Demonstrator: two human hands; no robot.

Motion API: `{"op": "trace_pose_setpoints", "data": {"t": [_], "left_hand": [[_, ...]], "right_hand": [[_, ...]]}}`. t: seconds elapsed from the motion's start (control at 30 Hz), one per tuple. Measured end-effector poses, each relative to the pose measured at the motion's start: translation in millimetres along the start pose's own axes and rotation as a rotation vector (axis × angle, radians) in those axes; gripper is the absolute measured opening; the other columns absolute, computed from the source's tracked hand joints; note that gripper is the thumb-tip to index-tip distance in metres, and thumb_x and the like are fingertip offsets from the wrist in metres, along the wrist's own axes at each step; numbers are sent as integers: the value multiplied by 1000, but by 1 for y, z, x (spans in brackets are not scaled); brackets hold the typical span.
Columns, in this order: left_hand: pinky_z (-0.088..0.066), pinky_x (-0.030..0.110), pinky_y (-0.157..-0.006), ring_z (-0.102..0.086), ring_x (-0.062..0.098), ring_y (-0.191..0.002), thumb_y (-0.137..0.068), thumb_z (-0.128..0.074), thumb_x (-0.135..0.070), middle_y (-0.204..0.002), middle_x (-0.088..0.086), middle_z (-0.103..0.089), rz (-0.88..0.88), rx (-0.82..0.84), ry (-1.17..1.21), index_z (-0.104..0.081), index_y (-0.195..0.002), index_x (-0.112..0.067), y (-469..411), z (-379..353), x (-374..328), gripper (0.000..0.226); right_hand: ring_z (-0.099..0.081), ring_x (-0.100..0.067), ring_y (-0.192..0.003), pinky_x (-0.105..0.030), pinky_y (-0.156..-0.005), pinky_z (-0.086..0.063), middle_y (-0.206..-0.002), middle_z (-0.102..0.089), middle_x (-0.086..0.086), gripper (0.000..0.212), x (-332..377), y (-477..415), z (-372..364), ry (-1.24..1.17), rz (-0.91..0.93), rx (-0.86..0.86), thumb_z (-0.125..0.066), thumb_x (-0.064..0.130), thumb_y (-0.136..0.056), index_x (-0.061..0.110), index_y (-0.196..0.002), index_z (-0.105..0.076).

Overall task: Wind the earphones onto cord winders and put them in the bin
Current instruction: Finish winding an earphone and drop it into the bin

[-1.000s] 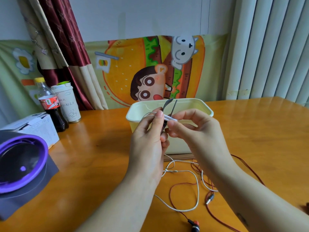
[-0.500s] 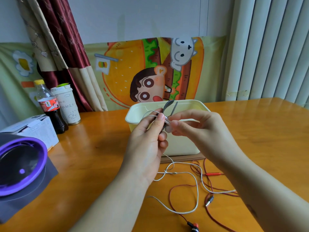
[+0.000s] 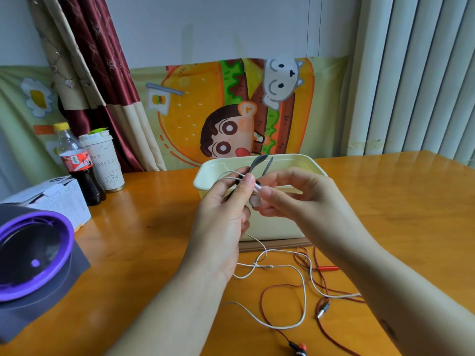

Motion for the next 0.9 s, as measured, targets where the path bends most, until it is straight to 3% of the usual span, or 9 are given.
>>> {"op": "trace_pose_setpoints", "data": {"t": [0.13,0.3,0.4,0.5,0.63,0.77,0.9], "left_hand": [[-34,11,-46,-45,2,-49,-92,-59,-28,-74,-10,-68,-16,-28,-11,-72,-94,-26,1,-1,-1,13],[-41,8,-56,-57,-6,-56,-95,-55,-29,-66,-18,-65,-50,-18,-71,-68,-108,-24,6,-5,-2,19],[-40,15,-70,-58,-8,-66,-93,-56,-37,-73,-23,-66,-69,-52,-125,-70,-106,-31,7,-5,-1,19],[-43,9,-67,-61,-13,-82,-91,-56,-42,-89,-24,-71,-63,-72,-149,-68,-106,-34,8,-6,1,21],[-44,13,-69,-66,-2,-95,-91,-56,-42,-97,-15,-73,-41,-70,-156,-69,-105,-30,9,-6,1,23],[-40,25,-73,-67,3,-90,-82,-61,-46,-88,-11,-75,8,-57,-121,-76,-90,-28,6,-2,3,24],[-40,23,-69,-62,0,-71,-66,-67,-44,-77,-9,-71,71,54,-72,-77,-75,-27,1,4,-1,22]], "right_hand": [[-71,-20,-71,-31,-70,-60,-84,-68,-5,32,-3,0,-1,-81,-54,-18,-70,26,-69,7,-92,-60],[-69,-14,-67,-22,-64,-56,-79,-71,-9,35,-11,0,-5,-382,-241,0,-70,21,-66,6,-96,-59],[-69,-14,-69,-20,-64,-55,-80,-73,-9,37,-11,1,-5,-379,-237,-10,-70,22,-65,5,-96,-62],[-69,-15,-71,-21,-66,-56,-79,-73,-8,36,-12,1,-4,-346,-216,-31,-70,23,-65,5,-95,-64],[-69,-15,-71,-21,-67,-56,-78,-73,-8,36,-13,0,-2,-314,-203,-30,-71,24,-64,6,-94,-65],[-70,-14,-71,-22,-67,-56,-80,-74,-9,35,-12,0,-1,-250,-177,-26,-72,27,-62,8,-90,-66],[-68,-15,-69,-25,-69,-56,-75,-72,-8,42,-8,-5,8,-145,-183,39,-73,34,-59,6,-89,-64]]}}
Point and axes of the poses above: each hand's wrist, its own y-axis away from the middle knuckle, its own z-axis out of the back of the hand, x = y × z, the point moved 2 cm from there along -y, towards the middle knuckle
